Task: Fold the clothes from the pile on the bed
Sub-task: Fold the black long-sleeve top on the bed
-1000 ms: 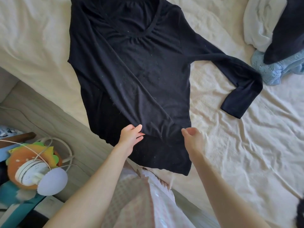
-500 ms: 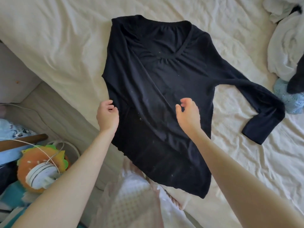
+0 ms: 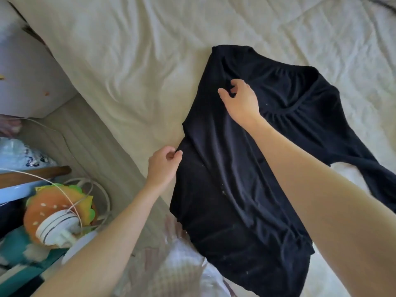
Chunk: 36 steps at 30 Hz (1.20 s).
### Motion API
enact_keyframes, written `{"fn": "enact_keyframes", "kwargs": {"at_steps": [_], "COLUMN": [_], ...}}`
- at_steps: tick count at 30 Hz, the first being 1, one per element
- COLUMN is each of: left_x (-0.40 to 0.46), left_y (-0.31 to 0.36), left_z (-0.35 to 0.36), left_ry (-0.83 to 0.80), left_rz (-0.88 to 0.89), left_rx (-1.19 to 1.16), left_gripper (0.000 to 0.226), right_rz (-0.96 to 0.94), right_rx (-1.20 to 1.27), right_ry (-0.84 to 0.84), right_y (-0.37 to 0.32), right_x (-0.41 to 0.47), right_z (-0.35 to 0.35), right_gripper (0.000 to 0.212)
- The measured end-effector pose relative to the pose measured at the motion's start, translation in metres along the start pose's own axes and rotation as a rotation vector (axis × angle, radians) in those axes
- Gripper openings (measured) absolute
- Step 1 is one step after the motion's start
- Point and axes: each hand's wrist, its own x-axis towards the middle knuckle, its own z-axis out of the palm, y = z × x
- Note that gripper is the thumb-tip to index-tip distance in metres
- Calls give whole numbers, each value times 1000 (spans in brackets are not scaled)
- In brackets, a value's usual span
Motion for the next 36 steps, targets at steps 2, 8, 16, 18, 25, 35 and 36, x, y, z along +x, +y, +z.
{"fn": "enact_keyframes", "kwargs": {"at_steps": [2, 8, 16, 18, 25, 35, 36], "left_x": [2, 2, 17, 25, 51, 17, 10], "left_y": [-7, -23, 0, 22, 46, 4, -5], "left_z": [-9, -12, -18, -17, -15, -5, -2], "left_ry": [-66, -123, -142, -145, -49, -161, -176], "left_rz": [-46, 12, 21, -3, 116, -51, -73], "left_rx": [-141, -56, -208, -328, -152, -286, -257], "left_gripper": [17, 13, 12, 18, 18, 23, 22], "right_rz": [85, 175, 239, 266, 323, 165, 193], "right_rx": [81, 269, 538, 586, 747, 317, 277], "right_ry": [-21, -68, -5, -16, -38, 167, 198], "right_y": [-10, -38, -53, -51, -48, 30, 46], "right_x": [8, 29, 44, 51, 75, -31, -50], "right_z": [0, 5, 1, 0, 2, -2, 0], "right_gripper": [52, 16, 47, 41, 28, 29, 28]}}
